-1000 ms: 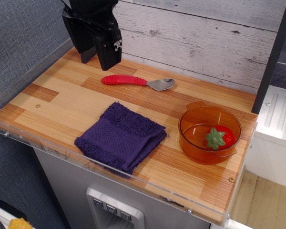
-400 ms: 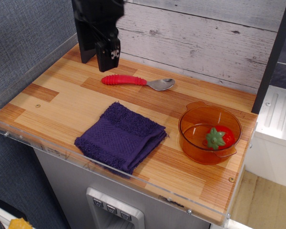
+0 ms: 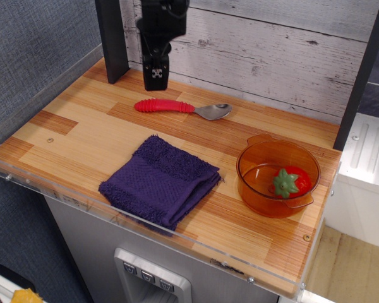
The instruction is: Pick up the red spoon and place it on the blue napkin
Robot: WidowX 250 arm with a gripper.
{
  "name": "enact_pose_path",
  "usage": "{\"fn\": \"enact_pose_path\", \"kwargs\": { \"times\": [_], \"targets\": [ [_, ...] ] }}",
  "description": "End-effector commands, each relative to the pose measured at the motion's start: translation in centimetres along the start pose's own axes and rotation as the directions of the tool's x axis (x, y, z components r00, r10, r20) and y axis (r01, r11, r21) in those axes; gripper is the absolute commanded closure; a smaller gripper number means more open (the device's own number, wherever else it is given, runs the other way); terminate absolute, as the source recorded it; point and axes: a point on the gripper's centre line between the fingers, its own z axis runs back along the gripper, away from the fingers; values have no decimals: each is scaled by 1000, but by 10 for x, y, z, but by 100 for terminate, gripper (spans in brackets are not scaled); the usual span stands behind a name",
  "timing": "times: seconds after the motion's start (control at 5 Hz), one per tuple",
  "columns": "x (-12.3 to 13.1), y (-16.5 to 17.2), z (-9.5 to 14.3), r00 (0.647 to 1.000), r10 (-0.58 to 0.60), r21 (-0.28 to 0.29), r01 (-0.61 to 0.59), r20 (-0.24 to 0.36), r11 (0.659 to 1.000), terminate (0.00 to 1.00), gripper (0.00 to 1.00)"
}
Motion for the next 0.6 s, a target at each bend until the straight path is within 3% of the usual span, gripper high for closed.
{"fn": "enact_pose_path", "kwargs": {
  "times": [0.0, 0.4],
  "targets": [
    [12, 22, -10, 987, -151, -36, 152, 50, 988, 0, 0],
    [13, 25, -28, 993, -115, 3, 115, -2, 993, 0, 0]
  ]
}}
